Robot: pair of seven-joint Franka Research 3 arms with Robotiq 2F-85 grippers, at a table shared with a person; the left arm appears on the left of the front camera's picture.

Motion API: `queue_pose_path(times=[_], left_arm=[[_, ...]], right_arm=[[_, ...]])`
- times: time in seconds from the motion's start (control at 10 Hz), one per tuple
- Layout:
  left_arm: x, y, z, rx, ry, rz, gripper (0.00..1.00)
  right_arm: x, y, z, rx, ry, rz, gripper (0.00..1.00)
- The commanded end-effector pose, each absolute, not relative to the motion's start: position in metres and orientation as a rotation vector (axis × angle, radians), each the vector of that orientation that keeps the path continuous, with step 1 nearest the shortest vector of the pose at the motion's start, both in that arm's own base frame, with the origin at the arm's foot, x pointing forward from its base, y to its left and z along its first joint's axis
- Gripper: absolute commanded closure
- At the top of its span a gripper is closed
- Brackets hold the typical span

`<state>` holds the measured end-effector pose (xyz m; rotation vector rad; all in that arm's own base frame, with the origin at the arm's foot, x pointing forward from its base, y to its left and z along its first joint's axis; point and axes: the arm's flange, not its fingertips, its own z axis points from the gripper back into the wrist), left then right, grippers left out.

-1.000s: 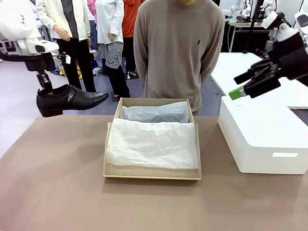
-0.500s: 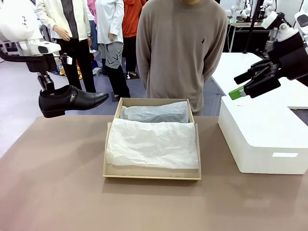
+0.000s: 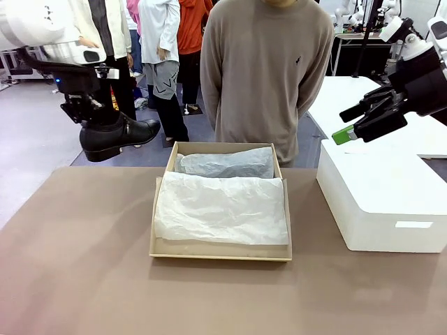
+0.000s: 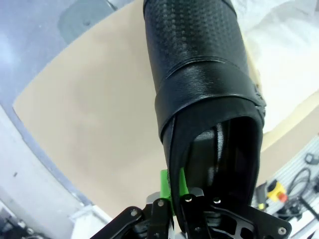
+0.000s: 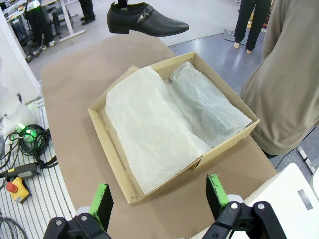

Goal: Pack the shoes into the box.
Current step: Place the other shoe of the Shoes into the Shoes Box.

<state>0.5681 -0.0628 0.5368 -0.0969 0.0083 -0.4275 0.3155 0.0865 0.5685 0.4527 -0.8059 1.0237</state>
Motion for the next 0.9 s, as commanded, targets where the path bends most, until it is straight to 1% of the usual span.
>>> queue_pose_path(times=[0.0,0.1,0.2,0.3,0.8], left_arm=[[0.556,-0.081,0.538,-0.069,0.004,-0.318,1.00],[0.551,-0.090,0.540,-0.068,-0.005,-0.281,1.00],[0.546,-0.090,0.543,-0.041,-0.023,-0.308,1.00],[0.560,-0.089,0.541,-0.093,0.011,-0.330,1.00],[0.559,-0.092,0.534,-0.082,0.021,-0.314,1.00]], right_arm=[[0.319,0.086,0.568,0.473,-0.826,1.046,0.00],[0.319,0.086,0.568,0.473,-0.826,1.046,0.00],[0.319,0.086,0.568,0.473,-0.826,1.046,0.00],[0.319,0.086,0.568,0.473,-0.826,1.046,0.00],[0.319,0.086,0.568,0.473,-0.826,1.046,0.00]])
